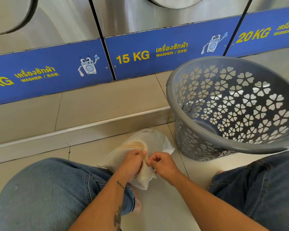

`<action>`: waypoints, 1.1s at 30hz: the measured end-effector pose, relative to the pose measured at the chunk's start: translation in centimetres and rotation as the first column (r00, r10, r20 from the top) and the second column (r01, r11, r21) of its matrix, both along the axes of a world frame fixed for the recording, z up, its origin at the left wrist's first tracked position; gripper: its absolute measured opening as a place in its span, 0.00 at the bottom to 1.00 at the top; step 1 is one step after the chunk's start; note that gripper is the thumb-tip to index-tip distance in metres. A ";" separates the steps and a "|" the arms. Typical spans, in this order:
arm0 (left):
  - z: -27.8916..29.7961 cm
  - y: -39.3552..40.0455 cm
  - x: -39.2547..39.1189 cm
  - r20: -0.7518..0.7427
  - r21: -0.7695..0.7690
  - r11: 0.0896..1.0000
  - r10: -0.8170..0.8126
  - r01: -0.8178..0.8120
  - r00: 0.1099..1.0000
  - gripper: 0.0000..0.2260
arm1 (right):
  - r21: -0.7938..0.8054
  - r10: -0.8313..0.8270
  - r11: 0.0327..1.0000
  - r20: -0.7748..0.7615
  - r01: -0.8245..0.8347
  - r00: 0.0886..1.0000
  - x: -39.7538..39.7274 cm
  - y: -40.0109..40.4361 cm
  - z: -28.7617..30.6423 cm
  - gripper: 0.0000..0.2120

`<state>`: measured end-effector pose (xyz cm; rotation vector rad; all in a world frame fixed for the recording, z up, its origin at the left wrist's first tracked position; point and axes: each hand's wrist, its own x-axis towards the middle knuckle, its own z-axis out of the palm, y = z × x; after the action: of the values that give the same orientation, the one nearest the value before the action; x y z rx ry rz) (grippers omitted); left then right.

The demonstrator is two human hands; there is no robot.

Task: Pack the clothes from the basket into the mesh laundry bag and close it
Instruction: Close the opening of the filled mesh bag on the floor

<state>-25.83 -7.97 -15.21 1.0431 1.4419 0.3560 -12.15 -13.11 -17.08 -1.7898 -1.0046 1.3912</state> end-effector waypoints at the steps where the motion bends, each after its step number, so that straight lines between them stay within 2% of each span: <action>1: -0.1 0.0 0.0 0.020 -0.026 1.000 -0.011 0.011 1.000 0.11 | -0.016 -0.024 1.000 -0.021 0.023 0.999 -0.1 -0.1 -0.2 0.11; 3: -0.4 0.1 -0.2 0.014 -0.040 0.999 -0.028 0.029 1.000 0.07 | -0.025 -0.049 0.999 -0.039 0.048 0.998 -0.2 -0.2 -0.4 0.10; 7: -0.3 0.3 -0.5 0.016 -0.078 0.996 0.038 -0.037 0.999 0.02 | -0.016 0.008 1.000 -0.008 -0.009 1.000 -0.3 -0.3 -0.5 0.06; 13: -0.2 0.4 -0.6 0.003 -0.125 0.987 0.101 -0.099 0.995 0.07 | -0.022 0.110 0.994 0.133 -0.108 0.985 -0.7 -0.4 -0.5 0.11; 18: -0.2 0.3 -0.2 -0.077 -0.009 0.994 0.106 -0.107 0.991 0.09 | 0.054 0.174 0.978 0.300 -0.199 0.938 -1.3 -0.2 -0.4 0.07; 24: -0.4 -0.4 0.1 -0.205 0.184 0.981 0.093 -0.055 0.974 0.06 | 0.031 0.256 0.958 0.347 -0.283 0.902 -1.2 -0.1 0.1 0.07; 31: -1.2 -0.9 0.0 -0.261 0.204 0.979 0.065 -0.010 0.963 0.08 | -0.040 0.343 0.935 0.362 -0.354 0.867 -1.3 -0.9 0.1 0.07; 33: -1.2 -0.6 0.0 -0.243 0.182 0.983 0.064 -0.020 0.968 0.08 | -0.001 0.299 0.948 0.343 -0.318 0.891 -1.4 -1.4 -0.4 0.07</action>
<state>-25.88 -8.57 -16.41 1.2366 1.6816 0.4017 -13.53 -14.50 -17.51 -1.9306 -1.5534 1.2378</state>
